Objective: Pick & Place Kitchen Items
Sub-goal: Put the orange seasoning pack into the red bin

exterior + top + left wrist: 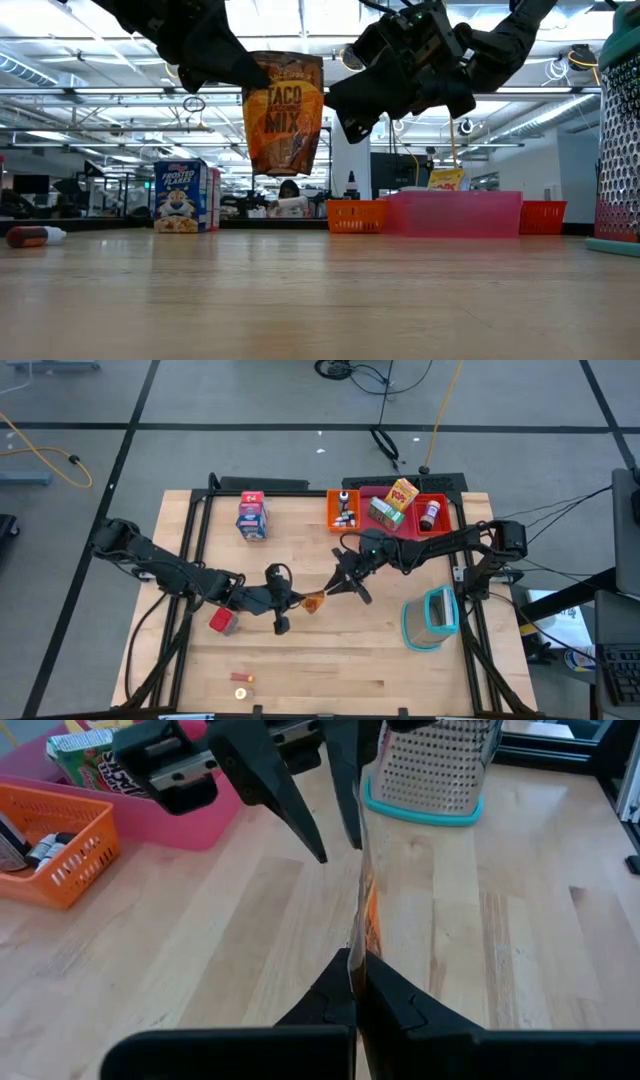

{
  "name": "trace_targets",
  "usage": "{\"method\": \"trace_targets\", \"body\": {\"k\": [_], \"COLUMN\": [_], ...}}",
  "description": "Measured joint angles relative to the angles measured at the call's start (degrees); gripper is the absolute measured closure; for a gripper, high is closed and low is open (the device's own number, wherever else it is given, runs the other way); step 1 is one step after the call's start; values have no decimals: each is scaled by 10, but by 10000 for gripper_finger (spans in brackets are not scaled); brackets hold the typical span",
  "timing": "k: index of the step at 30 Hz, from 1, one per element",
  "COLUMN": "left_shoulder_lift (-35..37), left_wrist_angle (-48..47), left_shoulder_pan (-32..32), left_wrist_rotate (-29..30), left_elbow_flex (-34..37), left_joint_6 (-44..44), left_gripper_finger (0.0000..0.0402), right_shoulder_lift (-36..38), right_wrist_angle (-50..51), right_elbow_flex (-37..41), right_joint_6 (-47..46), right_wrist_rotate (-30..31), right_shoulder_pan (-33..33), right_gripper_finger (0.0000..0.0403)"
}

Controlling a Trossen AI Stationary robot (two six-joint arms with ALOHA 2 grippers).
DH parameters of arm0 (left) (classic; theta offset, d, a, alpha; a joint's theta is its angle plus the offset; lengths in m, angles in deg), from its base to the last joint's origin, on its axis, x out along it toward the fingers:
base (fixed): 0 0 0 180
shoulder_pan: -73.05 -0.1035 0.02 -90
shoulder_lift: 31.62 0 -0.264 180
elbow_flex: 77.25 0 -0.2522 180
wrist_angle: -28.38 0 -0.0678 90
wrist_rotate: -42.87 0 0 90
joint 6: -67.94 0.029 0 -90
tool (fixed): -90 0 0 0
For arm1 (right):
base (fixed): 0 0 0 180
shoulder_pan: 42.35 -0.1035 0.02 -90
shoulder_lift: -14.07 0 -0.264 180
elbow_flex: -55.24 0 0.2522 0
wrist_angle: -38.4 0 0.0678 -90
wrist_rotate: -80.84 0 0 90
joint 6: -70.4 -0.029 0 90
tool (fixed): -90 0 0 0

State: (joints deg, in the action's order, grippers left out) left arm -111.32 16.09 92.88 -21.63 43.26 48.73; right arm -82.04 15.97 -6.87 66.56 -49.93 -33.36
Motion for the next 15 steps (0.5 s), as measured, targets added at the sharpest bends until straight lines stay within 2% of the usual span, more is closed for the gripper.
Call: {"method": "trace_targets", "body": {"k": [6,13,15], "left_shoulder_lift": [0,0,0], "left_wrist_angle": [0,1,2], "left_shoulder_pan": [0,0,0], "left_wrist_rotate": [0,0,0], "left_elbow_flex": [0,0,0], "left_joint_6": [0,0,0], "left_gripper_finger": [402,402,402], "right_shoulder_lift": [0,0,0], "right_wrist_angle": [0,-16,-29], "right_elbow_flex": [0,0,0], "right_joint_6": [0,0,2], "right_wrist_rotate": [1,6,34], "right_shoulder_pan": [-1,-14,-24], "right_gripper_finger": [333,277,265]}}
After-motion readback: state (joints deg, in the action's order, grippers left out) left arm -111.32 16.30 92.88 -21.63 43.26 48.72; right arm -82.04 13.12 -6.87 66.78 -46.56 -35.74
